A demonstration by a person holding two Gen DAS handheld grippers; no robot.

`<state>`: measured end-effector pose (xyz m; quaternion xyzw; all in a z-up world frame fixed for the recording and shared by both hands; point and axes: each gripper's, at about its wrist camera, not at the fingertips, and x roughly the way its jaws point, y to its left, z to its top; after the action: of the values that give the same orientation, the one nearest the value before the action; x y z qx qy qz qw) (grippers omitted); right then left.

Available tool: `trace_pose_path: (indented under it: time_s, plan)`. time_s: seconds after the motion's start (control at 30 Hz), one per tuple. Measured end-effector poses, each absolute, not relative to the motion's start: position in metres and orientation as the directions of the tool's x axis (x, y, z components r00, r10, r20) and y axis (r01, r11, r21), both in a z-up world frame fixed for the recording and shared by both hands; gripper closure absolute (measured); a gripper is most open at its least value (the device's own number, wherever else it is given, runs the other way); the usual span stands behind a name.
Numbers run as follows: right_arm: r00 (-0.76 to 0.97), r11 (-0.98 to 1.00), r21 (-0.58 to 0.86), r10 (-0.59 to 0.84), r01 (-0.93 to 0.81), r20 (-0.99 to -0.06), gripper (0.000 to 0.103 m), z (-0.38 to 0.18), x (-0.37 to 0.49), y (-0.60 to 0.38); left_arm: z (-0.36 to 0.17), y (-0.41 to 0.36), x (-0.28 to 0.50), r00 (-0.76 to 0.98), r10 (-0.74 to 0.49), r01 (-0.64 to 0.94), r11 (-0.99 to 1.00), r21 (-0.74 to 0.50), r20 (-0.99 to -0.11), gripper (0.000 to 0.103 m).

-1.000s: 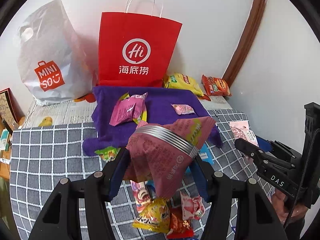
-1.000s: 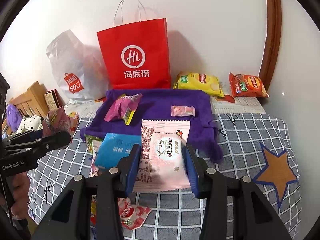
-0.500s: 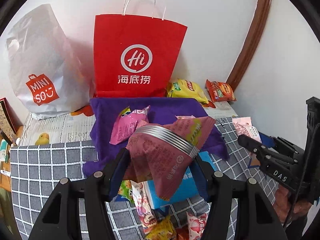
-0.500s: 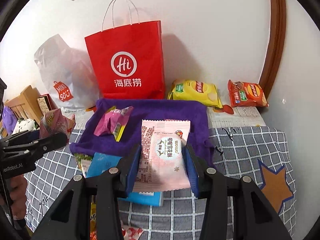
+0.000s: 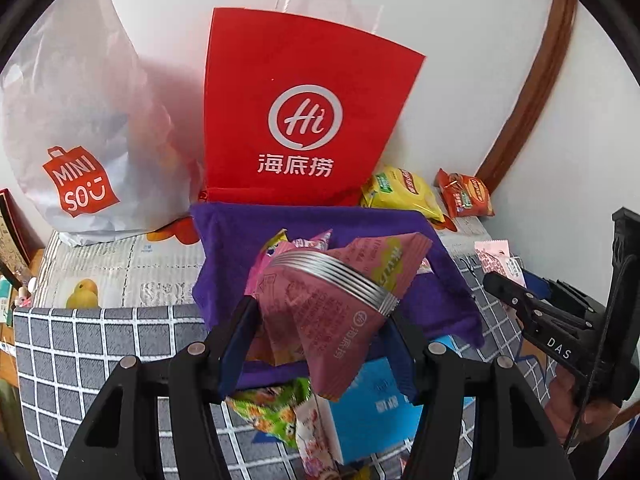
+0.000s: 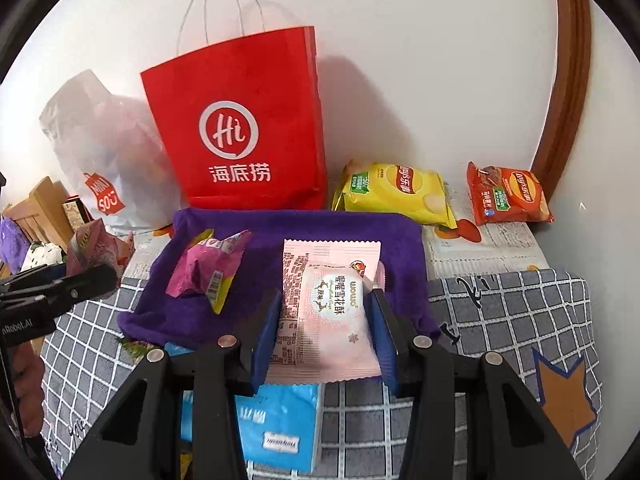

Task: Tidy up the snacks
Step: 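Lift the packet and striped bag toward the purple towel with both tools, then open both tools to drop the packet and striped bag onto the towel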

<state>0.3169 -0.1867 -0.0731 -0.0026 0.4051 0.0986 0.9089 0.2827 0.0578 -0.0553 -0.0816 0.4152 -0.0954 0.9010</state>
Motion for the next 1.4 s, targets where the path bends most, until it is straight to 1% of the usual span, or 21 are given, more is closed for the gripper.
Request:
trace_pose_path:
  time_s: [0.3,0.57,0.77,1.4]
  plan:
    - [0.630,0.983,0.091,0.174,-0.163,-0.757,0.059,-0.091,0.341,-0.192,-0.064,0.050,0.309,0.624,-0.256,0.123,0.965,-0.230,-0.739,0.044]
    - [0.612,0.985,0.100,0.167,-0.142,-0.773,0.059,-0.107,0.357,-0.198,-0.084,0.036,0.326,0.596,-0.273,0.144,0.962,-0.234,-0.756,0.044]
    - [0.587,0.987,0.085,0.149,-0.136,-0.796,0.059,-0.126,0.366,-0.199,-0.105,0.038,0.340,0.569,-0.283,0.131,0.958,-0.255,-0.772,0.044]
    - [0.504,0.988,0.079,0.136,-0.132,-0.853,0.057,-0.179,0.387,-0.197,-0.133,0.024,0.353,0.514,-0.271,0.151,0.963,-0.225,-0.814,0.044]
